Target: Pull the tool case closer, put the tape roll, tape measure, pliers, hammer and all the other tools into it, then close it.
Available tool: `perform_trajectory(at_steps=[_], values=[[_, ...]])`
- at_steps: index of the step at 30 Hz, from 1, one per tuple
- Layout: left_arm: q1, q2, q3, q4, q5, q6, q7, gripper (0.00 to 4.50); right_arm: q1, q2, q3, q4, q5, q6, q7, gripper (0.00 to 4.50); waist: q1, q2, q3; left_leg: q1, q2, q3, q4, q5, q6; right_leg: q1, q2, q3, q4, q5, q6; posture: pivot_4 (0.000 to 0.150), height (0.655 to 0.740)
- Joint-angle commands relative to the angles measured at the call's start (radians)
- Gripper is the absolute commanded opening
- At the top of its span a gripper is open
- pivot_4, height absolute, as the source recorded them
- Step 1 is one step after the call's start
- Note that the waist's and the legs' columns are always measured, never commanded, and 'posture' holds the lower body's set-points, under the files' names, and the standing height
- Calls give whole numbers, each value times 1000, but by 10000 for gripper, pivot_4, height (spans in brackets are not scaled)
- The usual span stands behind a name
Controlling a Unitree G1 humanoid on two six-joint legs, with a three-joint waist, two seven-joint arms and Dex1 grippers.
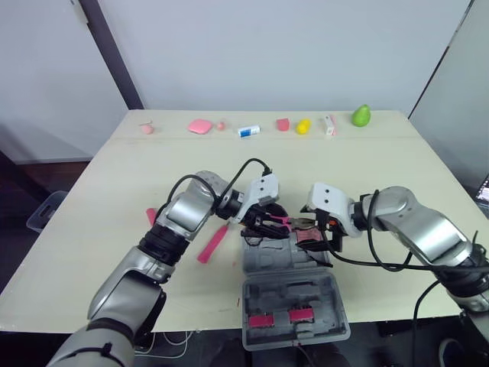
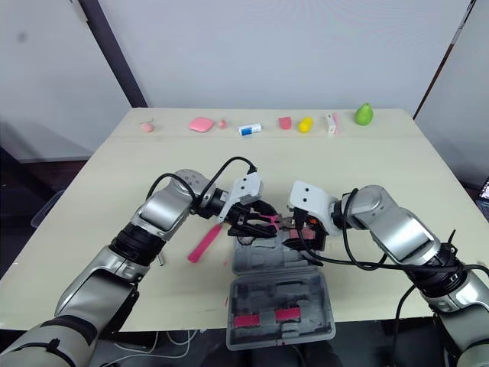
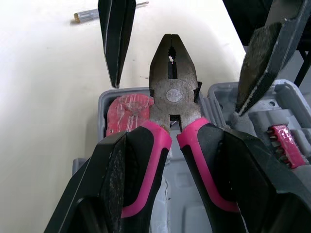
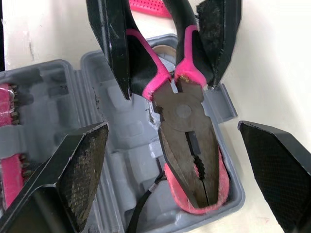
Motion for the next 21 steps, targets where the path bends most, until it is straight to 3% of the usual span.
perform_trajectory(at_steps=[1,2,17,21], values=[[-15,-10,9,-6,-4,-17,-10,24627,-23,6,-2,8,-29,-29,3,37390,0,0,0,0,0,0,0,0,0,0,0,0,0,0,0,1500,7400],[-17,-11,9,-5,-2,-20,-11,24627,-22,5,4,13,-39,-38,5,32270,1,0,0,0,0,0,0,0,0,0,0,0,0,0,0,1500,7400],[-17,-28,-1,-3,11,-28,-27,24627,-12,28,3,32,-68,-77,48,32270,0,0,0,0,0,0,0,0,0,0,0,0,0,0,0,1500,7400],[-17,-36,1,-2,16,-27,-26,24627,-5,32,-1,28,-66,-75,59,15114,0,0,0,0,0,0,0,0,0,0,0,0,0,0,0,1500,7400]])
